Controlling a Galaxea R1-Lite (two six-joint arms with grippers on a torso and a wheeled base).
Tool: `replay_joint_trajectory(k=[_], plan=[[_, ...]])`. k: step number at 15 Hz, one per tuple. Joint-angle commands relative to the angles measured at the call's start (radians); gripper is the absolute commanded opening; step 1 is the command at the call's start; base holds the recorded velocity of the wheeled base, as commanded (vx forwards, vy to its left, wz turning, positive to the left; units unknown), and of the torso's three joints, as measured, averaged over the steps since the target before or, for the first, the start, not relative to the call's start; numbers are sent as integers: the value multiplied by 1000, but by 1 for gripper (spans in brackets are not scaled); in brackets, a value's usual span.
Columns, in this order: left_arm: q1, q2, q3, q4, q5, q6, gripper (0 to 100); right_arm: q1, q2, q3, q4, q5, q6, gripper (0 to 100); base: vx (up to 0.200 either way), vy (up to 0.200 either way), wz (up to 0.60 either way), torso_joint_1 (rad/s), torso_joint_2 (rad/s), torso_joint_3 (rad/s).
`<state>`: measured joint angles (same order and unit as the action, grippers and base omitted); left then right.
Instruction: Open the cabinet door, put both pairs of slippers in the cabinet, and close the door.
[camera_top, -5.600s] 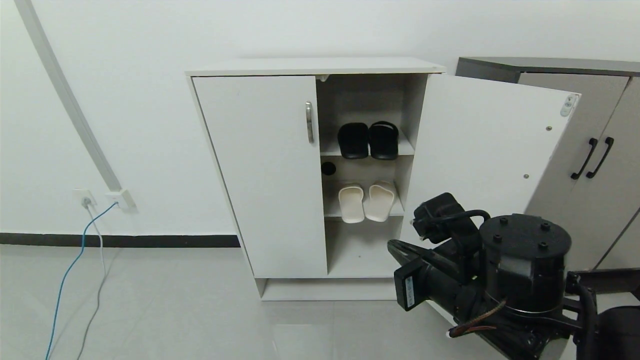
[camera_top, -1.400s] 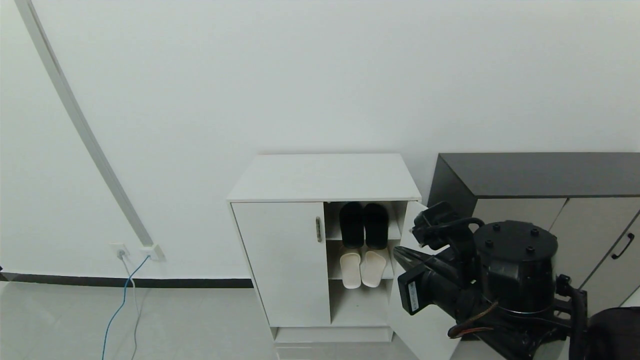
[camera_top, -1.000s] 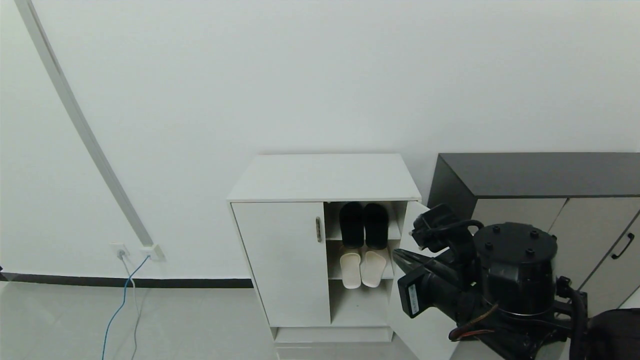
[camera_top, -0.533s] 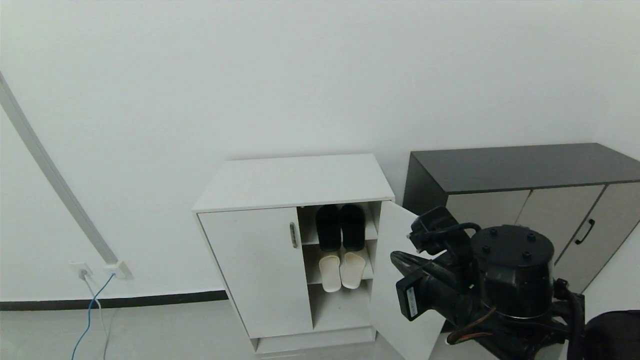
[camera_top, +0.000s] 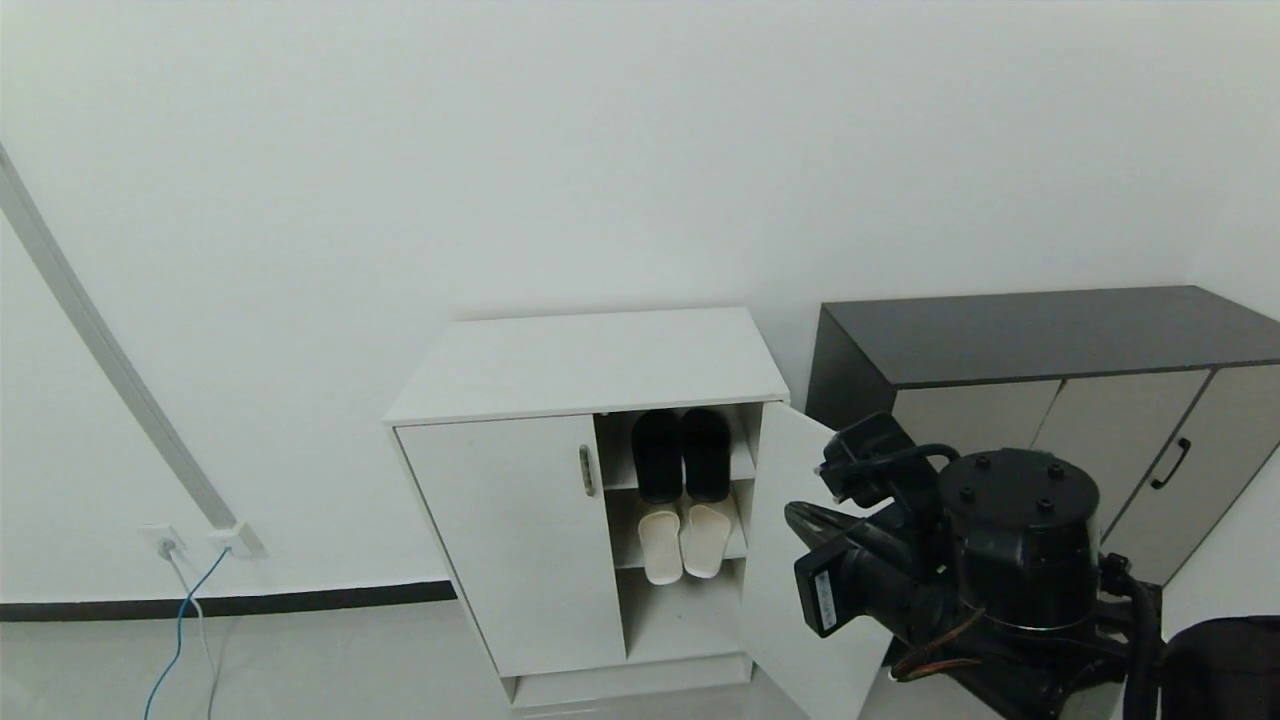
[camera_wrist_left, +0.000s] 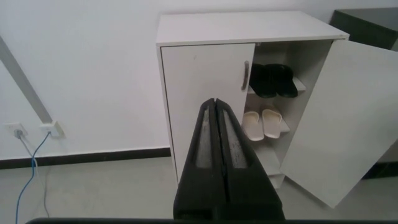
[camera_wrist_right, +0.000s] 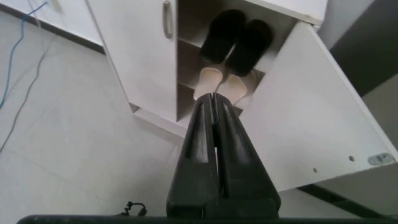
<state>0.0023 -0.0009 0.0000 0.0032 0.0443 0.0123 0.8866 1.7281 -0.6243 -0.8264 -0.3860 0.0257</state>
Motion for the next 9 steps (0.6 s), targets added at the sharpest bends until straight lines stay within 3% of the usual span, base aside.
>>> replay_joint_trajectory(k=[1, 4, 9], plan=[[1, 1, 0, 0, 0, 0, 0, -3, 2, 0, 0, -1, 0, 0, 0, 0, 0, 0, 0, 0], [1, 1, 0, 0, 2, 0, 0, -54, 33, -26, 3, -7, 2, 0, 0, 0, 0, 0, 0, 0], [1, 1, 0, 0, 2, 0, 0, -255, 153, -135, 3, -4, 57, 0, 0, 0, 0, 0, 0, 0]])
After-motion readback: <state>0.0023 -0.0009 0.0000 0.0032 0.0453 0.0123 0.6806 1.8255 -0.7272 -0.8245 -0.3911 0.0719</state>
